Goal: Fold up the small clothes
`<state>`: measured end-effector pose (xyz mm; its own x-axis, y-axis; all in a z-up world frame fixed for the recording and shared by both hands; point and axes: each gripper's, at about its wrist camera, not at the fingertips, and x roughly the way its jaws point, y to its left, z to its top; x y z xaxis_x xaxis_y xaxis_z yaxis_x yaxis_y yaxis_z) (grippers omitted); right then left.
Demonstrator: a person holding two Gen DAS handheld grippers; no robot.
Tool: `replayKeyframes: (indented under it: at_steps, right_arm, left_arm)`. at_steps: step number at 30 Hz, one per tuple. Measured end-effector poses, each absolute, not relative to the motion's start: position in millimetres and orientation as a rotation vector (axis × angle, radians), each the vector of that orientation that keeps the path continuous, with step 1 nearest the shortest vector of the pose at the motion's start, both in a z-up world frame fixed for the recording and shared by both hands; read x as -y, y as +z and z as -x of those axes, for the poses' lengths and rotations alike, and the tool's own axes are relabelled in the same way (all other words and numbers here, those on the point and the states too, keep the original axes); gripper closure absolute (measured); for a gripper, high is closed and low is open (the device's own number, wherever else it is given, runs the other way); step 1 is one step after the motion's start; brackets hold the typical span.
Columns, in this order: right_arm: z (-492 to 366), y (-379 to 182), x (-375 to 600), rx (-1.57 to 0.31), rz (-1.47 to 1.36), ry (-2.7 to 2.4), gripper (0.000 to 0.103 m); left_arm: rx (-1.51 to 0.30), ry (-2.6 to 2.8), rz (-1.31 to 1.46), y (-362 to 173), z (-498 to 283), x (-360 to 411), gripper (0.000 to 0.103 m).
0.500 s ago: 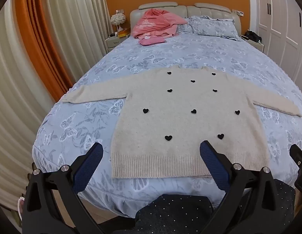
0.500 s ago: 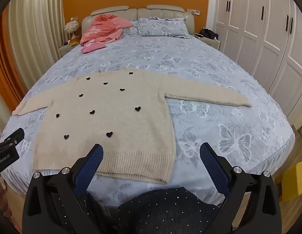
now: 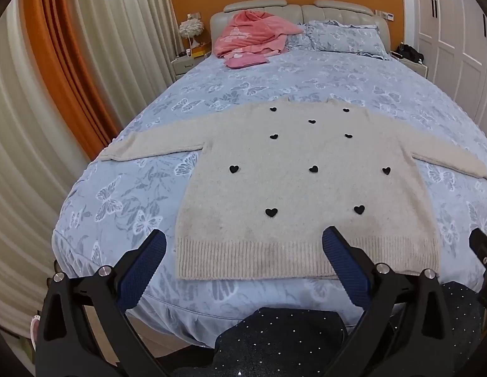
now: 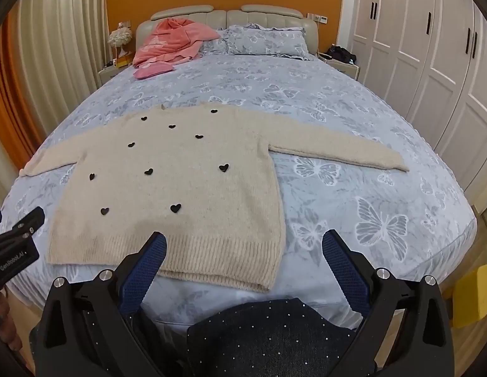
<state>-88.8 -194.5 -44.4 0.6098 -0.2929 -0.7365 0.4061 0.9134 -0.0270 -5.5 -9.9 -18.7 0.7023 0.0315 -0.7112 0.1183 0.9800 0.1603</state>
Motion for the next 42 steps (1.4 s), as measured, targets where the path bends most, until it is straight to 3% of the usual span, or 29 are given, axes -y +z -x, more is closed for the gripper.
replayKeyframes:
  at_steps: [42]
  right_arm:
    - [94, -83, 185, -0.826, -0.024, -0.396, 0.005]
  left_arm:
    - [-0.774, -0.014, -0.204, -61, 14, 2, 0.006]
